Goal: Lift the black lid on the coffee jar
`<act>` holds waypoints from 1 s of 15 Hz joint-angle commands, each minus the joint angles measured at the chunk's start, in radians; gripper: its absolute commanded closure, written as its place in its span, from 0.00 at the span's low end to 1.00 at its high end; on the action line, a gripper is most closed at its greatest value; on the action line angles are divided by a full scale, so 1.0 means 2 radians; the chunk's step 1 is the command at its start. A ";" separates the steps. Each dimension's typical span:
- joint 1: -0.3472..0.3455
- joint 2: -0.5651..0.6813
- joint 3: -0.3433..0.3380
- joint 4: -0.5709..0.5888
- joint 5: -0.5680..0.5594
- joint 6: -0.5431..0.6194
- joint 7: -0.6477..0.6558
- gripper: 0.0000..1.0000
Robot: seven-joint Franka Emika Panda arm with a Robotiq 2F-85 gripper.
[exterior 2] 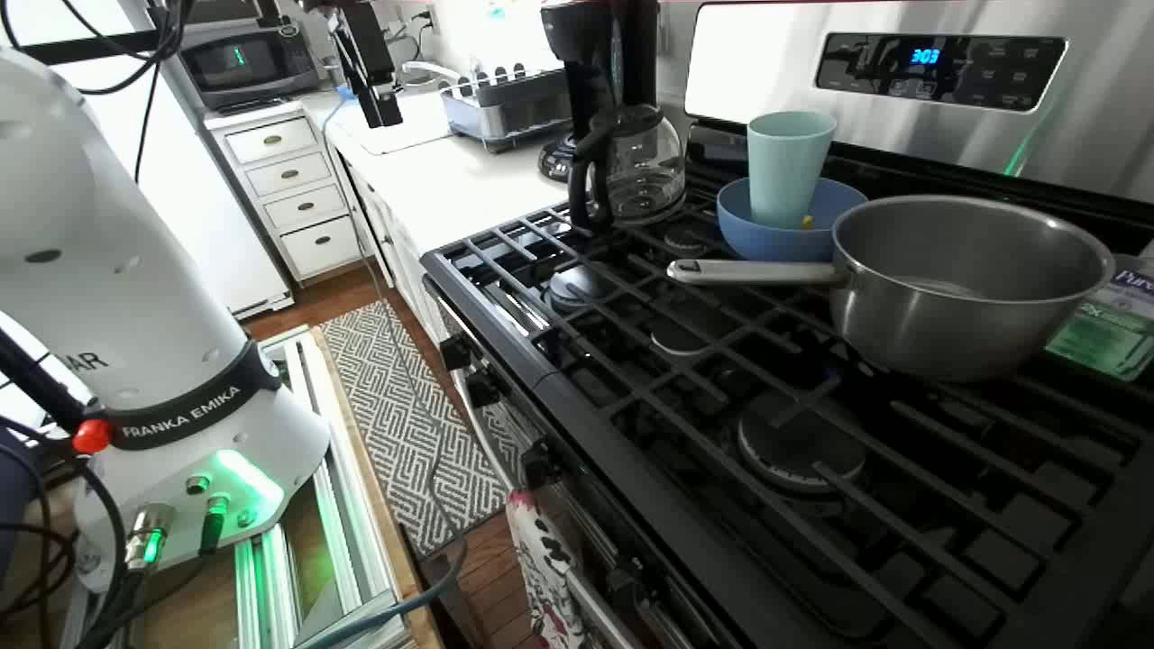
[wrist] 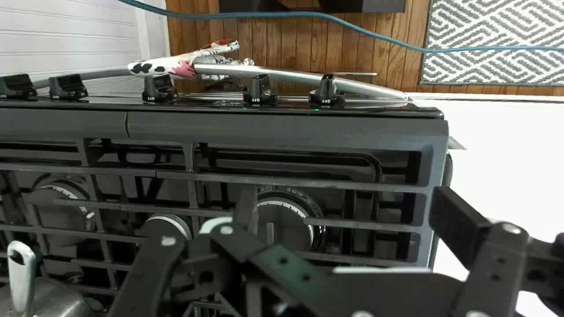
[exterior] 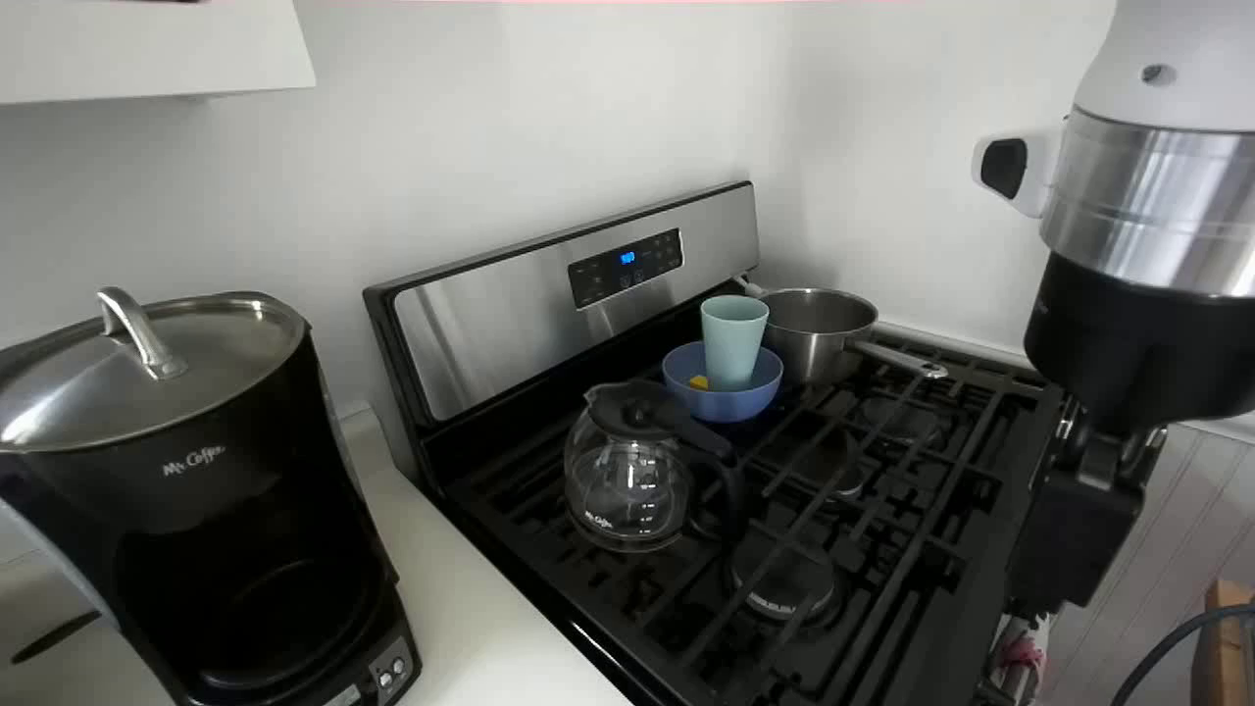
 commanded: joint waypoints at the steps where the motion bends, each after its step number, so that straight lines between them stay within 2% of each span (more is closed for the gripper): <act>1: 0.005 0.001 -0.005 0.000 -0.004 0.000 0.003 0.00; 3: 0.005 0.001 -0.005 0.000 -0.004 0.000 0.003 0.00; 5: -0.016 0.008 -0.030 0.004 -0.002 0.015 0.000 0.00; 8: -0.071 0.021 -0.097 0.013 -0.009 0.051 -0.019 0.00; 12: -0.144 0.075 -0.171 0.052 -0.007 0.104 -0.031 0.00; 15: -0.167 0.112 -0.207 0.090 0.017 0.119 -0.026 0.00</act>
